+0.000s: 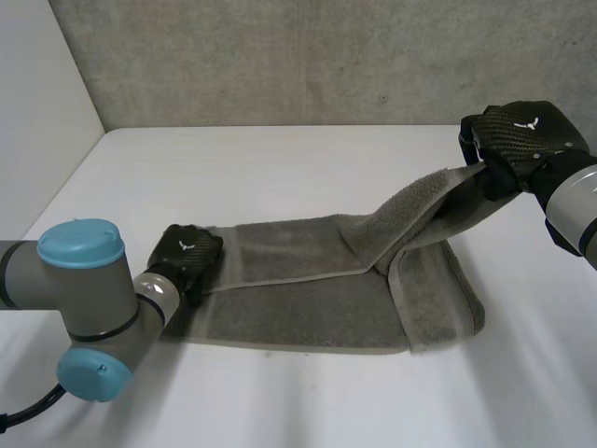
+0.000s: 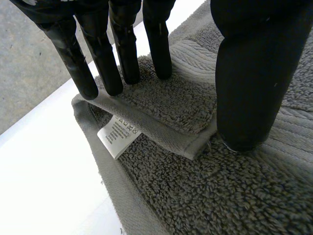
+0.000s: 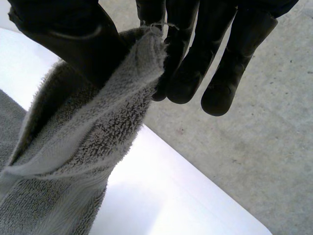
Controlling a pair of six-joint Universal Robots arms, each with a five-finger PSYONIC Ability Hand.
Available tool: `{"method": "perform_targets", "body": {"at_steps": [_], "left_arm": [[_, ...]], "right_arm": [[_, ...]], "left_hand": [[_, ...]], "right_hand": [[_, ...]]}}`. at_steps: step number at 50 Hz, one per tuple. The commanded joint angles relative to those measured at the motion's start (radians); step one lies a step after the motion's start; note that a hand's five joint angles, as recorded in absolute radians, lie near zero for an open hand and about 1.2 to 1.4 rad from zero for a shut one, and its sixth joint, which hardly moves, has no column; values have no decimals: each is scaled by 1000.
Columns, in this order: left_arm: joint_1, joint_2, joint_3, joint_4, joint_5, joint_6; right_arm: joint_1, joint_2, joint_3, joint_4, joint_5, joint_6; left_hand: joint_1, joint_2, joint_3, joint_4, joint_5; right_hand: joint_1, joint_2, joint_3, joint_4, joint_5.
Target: Fold the towel.
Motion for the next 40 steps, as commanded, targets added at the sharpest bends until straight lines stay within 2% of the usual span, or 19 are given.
{"method": "perform_targets", "body": {"at_steps": [1, 9, 24, 32, 40], "left_arm": [[0, -30, 30, 7, 2, -1], [0, -71, 70, -1, 4, -1], [0, -119, 173, -21, 4, -2], [-1, -122, 196, -37, 6, -4], [-1, -149, 243, -82, 73, -5]], "right_arm": [[4, 6, 12, -10, -1, -1], [4, 10, 25, -24, -3, -4], [4, 38, 26, -32, -3, -7], [5, 55, 20, -32, -3, -8], [5, 71, 15, -32, -3, -10]], "left_hand": [[187, 188, 188, 188, 187], [216, 218, 217, 217, 217], [486, 487, 487, 487, 487], [492, 494, 493, 493, 493], [539, 540, 540, 540, 540]], "right_hand": [[54, 65, 54, 56, 49], [54, 65, 54, 56, 49], [54, 65, 54, 56, 49], [54, 65, 54, 56, 49], [54, 65, 54, 56, 49]]}}
